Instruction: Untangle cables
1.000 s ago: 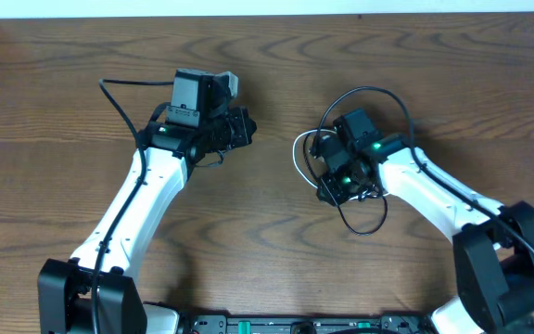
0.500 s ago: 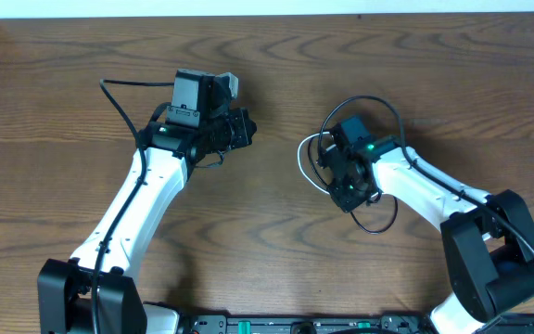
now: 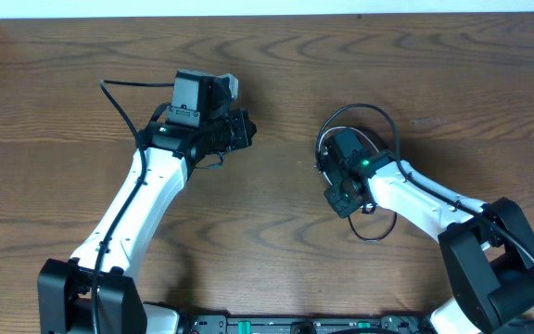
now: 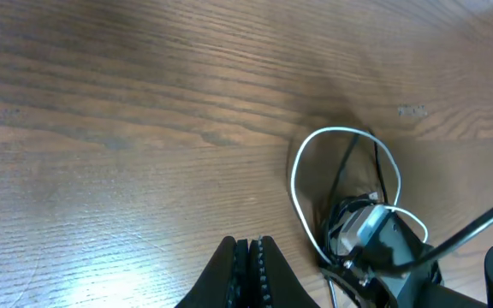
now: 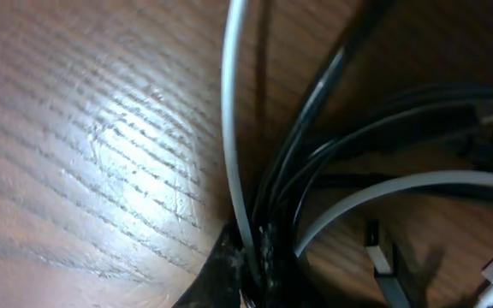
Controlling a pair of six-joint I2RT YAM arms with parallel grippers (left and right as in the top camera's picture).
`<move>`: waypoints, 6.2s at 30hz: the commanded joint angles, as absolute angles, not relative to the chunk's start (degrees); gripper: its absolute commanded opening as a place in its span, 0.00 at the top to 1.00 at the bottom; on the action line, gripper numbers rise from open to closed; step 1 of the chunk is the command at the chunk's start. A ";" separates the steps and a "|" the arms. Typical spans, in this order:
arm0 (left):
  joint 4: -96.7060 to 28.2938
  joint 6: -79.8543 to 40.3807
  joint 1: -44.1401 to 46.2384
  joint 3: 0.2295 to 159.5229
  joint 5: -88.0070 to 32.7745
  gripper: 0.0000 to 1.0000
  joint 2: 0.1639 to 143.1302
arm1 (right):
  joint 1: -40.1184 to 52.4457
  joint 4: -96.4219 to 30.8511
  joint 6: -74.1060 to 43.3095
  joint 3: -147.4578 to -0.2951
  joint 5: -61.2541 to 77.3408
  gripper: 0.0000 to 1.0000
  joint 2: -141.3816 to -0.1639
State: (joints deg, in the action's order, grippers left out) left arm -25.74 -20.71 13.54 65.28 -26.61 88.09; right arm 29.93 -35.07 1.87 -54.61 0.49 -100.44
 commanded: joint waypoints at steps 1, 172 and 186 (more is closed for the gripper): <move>-26.11 -19.73 13.41 64.73 -25.87 0.92 87.99 | 29.71 -36.21 -5.23 -55.55 6.85 0.99 -101.47; -15.49 -8.82 36.16 64.66 -26.35 0.50 93.91 | -2.11 -53.32 -2.63 -76.71 30.96 0.27 -101.89; -0.27 -7.22 41.08 64.69 -26.22 0.13 111.31 | -4.08 -54.94 -4.64 -76.82 26.46 0.26 -101.91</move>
